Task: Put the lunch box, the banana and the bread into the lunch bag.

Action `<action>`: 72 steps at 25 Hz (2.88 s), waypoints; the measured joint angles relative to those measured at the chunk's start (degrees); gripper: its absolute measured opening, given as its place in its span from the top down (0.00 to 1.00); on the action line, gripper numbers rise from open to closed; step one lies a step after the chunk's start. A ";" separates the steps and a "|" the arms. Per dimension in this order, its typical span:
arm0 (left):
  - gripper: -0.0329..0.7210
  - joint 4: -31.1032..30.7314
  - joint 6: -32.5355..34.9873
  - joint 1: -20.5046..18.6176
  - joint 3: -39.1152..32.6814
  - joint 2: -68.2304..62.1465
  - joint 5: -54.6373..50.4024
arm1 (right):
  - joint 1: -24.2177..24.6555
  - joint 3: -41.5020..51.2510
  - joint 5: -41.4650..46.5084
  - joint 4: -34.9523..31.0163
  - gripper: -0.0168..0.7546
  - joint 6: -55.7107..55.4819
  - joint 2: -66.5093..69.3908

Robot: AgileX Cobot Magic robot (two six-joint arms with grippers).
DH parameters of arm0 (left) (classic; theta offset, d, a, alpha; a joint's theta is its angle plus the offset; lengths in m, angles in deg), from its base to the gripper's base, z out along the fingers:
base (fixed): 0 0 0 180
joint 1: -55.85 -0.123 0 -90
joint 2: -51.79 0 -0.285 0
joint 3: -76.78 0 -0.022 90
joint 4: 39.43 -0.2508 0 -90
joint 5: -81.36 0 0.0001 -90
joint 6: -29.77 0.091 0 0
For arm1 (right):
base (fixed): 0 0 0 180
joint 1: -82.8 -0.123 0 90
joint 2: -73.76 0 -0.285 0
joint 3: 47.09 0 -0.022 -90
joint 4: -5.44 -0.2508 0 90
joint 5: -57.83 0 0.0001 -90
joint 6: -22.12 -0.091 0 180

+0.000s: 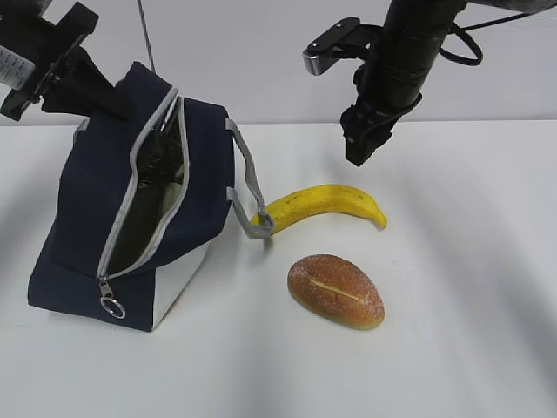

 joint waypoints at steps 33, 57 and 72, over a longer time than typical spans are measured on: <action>0.96 0.29 0.00 0.00 0.00 0.00 0.39 | 0.00 0.00 -15.60 -16.15 0.22 42.68 12.17; 0.96 0.40 0.00 0.00 0.00 0.00 0.60 | 0.00 -0.12 -15.28 -16.81 0.28 45.54 15.03; 0.96 0.40 0.00 0.00 0.00 0.00 0.60 | 0.00 -0.12 -14.39 -18.54 0.60 45.68 15.16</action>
